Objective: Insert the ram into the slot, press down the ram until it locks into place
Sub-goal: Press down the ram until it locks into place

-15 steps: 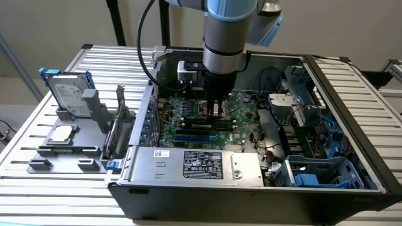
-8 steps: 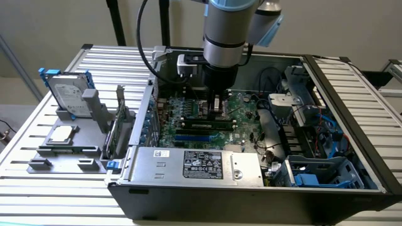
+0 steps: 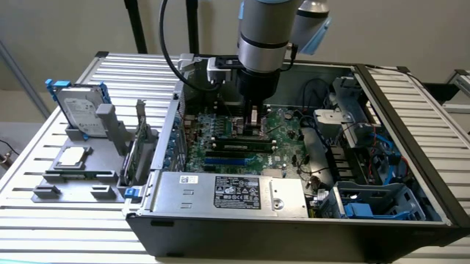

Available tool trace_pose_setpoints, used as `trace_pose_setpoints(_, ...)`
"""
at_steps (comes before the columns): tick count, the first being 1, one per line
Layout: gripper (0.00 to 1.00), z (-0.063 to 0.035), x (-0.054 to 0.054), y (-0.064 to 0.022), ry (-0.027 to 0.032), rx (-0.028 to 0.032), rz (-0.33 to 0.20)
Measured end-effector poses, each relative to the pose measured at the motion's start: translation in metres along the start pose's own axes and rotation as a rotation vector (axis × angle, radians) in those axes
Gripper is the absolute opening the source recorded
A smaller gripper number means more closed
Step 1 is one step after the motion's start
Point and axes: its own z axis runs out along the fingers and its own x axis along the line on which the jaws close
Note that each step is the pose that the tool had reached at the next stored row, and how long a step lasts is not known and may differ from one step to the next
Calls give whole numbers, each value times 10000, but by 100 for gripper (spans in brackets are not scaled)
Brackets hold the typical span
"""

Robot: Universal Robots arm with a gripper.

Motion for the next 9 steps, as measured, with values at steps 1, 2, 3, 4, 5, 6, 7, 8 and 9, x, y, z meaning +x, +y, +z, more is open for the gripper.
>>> trace_pose_setpoints(1, 10, 0, 0, 0, -8, -1, 1)
trace_pose_setpoints(2, 10, -1, 0, 0, -16, -2, 0)
trace_pose_setpoints(3, 10, 0, 0, 0, -25, -1, -1)
trace_pose_setpoints(4, 10, 0, 0, 0, -33, -1, -1)
trace_pose_setpoints(5, 10, 0, 0, 0, -42, -2, -1)
trace_pose_setpoints(6, 10, 0, 0, 0, -51, -2, 0)
trace_pose_setpoints(7, 10, 0, 0, 0, -60, -2, -1)
trace_pose_setpoints(8, 10, 0, 0, 0, -69, -3, -1)
trace_pose_setpoints(9, 10, 0, 0, 0, -78, -3, -2)
